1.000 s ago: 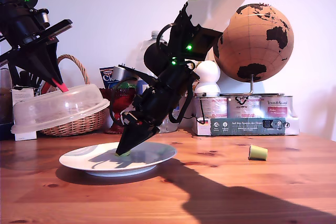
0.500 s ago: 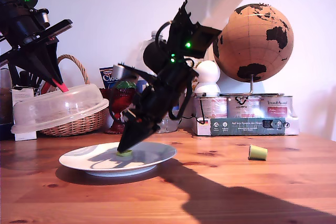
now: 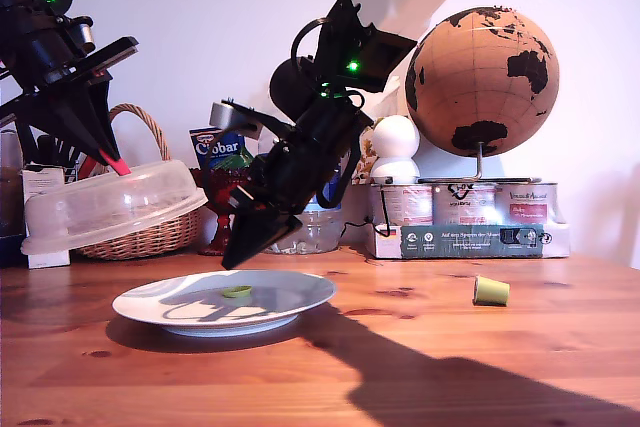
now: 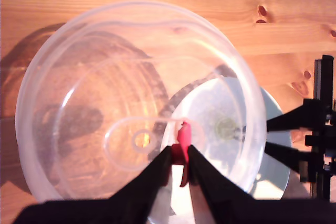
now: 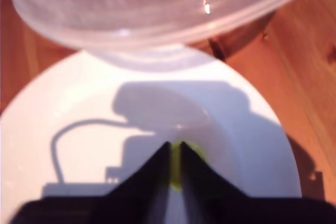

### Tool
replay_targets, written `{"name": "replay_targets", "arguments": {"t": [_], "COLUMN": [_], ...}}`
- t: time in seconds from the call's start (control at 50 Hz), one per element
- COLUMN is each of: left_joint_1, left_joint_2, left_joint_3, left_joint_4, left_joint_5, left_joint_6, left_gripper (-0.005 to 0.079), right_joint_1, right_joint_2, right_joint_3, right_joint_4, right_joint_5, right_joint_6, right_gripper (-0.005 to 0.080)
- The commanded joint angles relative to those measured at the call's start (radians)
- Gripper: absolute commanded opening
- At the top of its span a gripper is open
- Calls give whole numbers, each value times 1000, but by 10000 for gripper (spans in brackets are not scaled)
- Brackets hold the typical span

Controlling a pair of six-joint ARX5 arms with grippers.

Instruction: Lift the plastic dome with your left arm while removing the green coffee capsule from the plate using your right arm.

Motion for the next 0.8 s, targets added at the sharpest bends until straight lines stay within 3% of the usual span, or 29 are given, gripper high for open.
{"name": "replay_targets", "arguments": {"t": [0.0, 0.54, 0.78], "left_joint_1": [-2, -2, -2], "left_joint_2": [-21, -21, -21], "left_joint_3": [17, 17, 17], "left_joint_4": [6, 6, 6], "left_joint_5": [10, 12, 19], "left_joint_6": [9, 9, 9], "left_gripper": [-22, -22, -22], "right_joint_1": [4, 2, 2], "right_joint_2": [13, 40, 42], "right_joint_3": [-3, -4, -4], "right_joint_4": [-5, -19, -18], "right_joint_5": [0, 0, -2], "right_joint_6": [-7, -29, -29], "right_gripper": [182, 185, 253]}}
